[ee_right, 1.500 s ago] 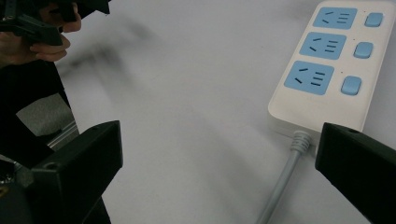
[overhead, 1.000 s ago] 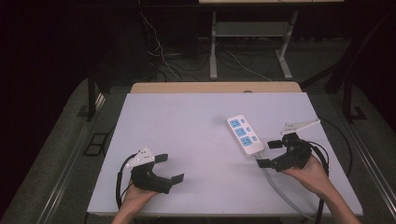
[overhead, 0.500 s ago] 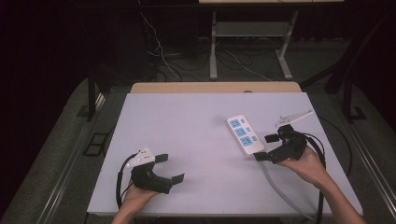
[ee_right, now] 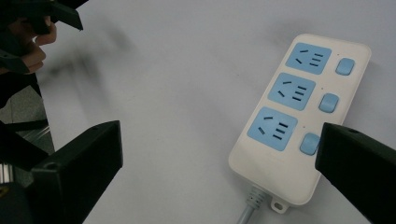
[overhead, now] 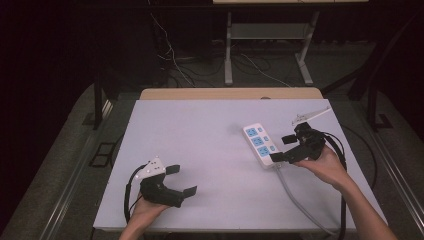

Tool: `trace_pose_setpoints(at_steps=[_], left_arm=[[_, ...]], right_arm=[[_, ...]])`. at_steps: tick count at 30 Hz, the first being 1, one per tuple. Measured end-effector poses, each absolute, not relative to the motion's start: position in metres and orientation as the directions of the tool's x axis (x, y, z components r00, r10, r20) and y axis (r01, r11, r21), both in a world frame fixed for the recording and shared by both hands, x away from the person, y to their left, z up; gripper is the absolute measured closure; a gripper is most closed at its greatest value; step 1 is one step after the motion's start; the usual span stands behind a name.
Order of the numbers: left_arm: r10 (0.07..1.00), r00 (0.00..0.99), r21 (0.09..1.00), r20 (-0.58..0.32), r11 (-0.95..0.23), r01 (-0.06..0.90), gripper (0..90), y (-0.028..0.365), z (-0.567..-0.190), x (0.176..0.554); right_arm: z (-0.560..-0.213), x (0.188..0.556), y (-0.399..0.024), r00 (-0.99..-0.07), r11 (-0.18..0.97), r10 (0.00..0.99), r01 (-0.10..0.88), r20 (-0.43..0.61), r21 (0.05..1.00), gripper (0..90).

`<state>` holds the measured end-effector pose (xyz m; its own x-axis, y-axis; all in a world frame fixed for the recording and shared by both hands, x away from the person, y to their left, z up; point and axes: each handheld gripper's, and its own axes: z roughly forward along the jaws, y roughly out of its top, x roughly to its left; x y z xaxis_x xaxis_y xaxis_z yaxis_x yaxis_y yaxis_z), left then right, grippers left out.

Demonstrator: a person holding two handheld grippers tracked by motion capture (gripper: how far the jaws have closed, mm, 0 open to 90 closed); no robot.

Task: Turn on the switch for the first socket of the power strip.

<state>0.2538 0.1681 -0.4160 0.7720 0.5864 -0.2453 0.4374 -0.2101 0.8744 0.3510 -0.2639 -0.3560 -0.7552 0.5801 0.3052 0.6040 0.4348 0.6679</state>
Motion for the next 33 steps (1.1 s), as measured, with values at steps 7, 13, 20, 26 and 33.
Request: trace_pose_setpoints(at_steps=[7,13,20,26,33], left_arm=[[0.586,0.773,0.874,-0.244,-0.212,0.437,0.0,0.168,-0.416,0.254],[0.583,0.774,0.875,-0.247,-0.21,0.437,0.0,0.168,-0.416,0.254],[0.583,0.775,0.874,-0.244,-0.215,0.436,0.0,0.168,-0.416,0.254],[0.583,0.774,0.874,-0.248,-0.209,0.438,0.0,0.169,-0.416,0.255],[0.584,0.773,0.873,-0.248,-0.211,0.44,0.0,0.169,-0.416,0.255]], right_arm=[[-0.359,0.361,-0.268,-0.742,0.427,0.593,0.62,0.313,0.659,0.3],[-0.364,0.368,-0.273,-0.731,0.422,0.605,0.63,0.315,0.652,0.3],[-0.369,0.376,-0.278,-0.724,0.412,0.607,0.639,0.328,0.649,6.8],[-0.374,0.383,-0.279,-0.71,0.426,0.632,0.653,0.31,0.626,24.1],[-0.376,0.387,-0.276,-0.716,0.424,0.627,0.643,0.305,0.637,40.3]])
